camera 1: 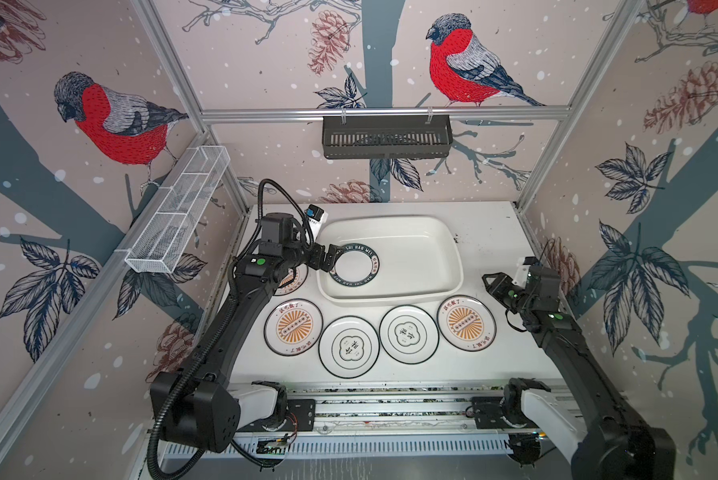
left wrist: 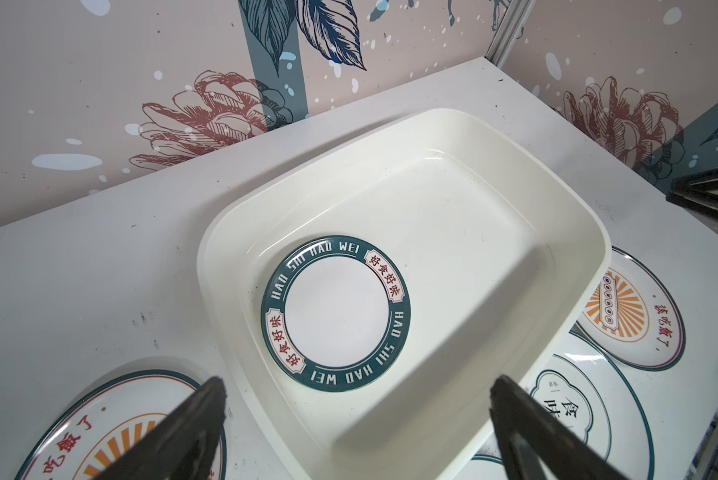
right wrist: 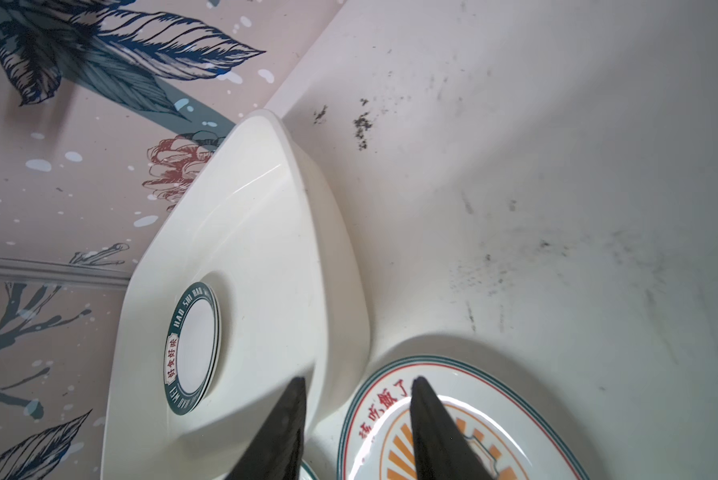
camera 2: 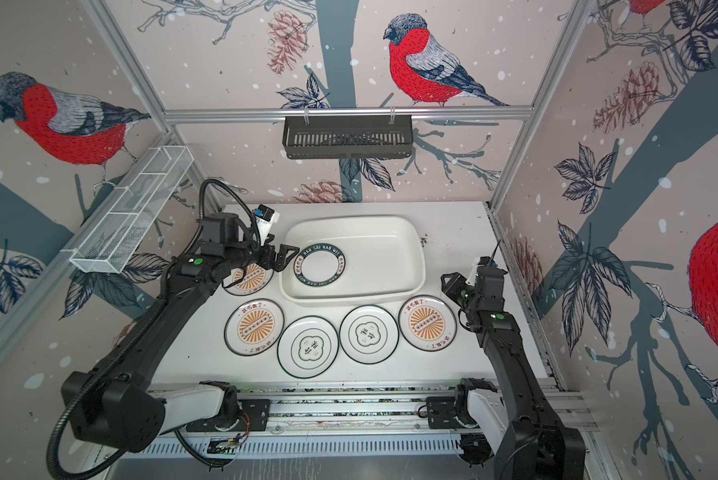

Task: Place the plates into the plastic bin on the countertop
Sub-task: 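Move the right gripper back to the orange sunburst plate nearest it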

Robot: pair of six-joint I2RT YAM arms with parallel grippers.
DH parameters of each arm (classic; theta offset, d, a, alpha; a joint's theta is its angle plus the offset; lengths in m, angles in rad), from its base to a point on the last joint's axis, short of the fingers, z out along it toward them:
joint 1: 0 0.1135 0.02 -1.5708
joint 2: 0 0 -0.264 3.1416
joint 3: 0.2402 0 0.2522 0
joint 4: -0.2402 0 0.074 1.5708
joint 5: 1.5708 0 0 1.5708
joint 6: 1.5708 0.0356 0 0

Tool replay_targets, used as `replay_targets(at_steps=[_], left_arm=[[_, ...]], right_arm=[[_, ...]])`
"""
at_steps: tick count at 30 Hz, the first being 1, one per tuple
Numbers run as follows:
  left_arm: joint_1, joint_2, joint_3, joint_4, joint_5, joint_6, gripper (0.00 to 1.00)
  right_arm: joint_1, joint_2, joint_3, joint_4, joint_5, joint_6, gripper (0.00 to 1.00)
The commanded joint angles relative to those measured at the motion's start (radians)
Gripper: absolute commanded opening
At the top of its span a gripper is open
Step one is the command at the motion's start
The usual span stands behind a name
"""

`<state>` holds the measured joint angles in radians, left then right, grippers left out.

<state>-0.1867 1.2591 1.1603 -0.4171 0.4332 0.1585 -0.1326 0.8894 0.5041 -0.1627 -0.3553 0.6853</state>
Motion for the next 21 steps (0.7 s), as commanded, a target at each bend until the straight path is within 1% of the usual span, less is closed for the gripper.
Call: replay_targets(at_steps=[1, 4, 10, 15, 21], left_arm=[[-0.002, 0.007, 0.013, -0.022, 0.044, 0.014, 0.98], [-0.002, 0.009, 0.014, -0.023, 0.049, 0.010, 0.98], [-0.001, 0.008, 0.010, -0.023, 0.050, 0.019, 0.98], [-0.002, 0.010, 0.009, -0.020, 0.057, 0.018, 0.98], [-0.002, 0.004, 0.008, -0.020, 0.061, 0.020, 0.98]], right_arm=[[-0.075, -0.053, -0.071, -0.056, -0.055, 0.013, 0.46], [-0.139, -0.064, -0.122, -0.077, -0.114, -0.005, 0.46], [-0.213, -0.063, -0.152, -0.118, -0.156, -0.030, 0.46], [-0.234, -0.062, -0.175, -0.102, -0.177, -0.021, 0.46], [-0.238, -0.061, -0.179, -0.118, -0.164, -0.021, 0.47]])
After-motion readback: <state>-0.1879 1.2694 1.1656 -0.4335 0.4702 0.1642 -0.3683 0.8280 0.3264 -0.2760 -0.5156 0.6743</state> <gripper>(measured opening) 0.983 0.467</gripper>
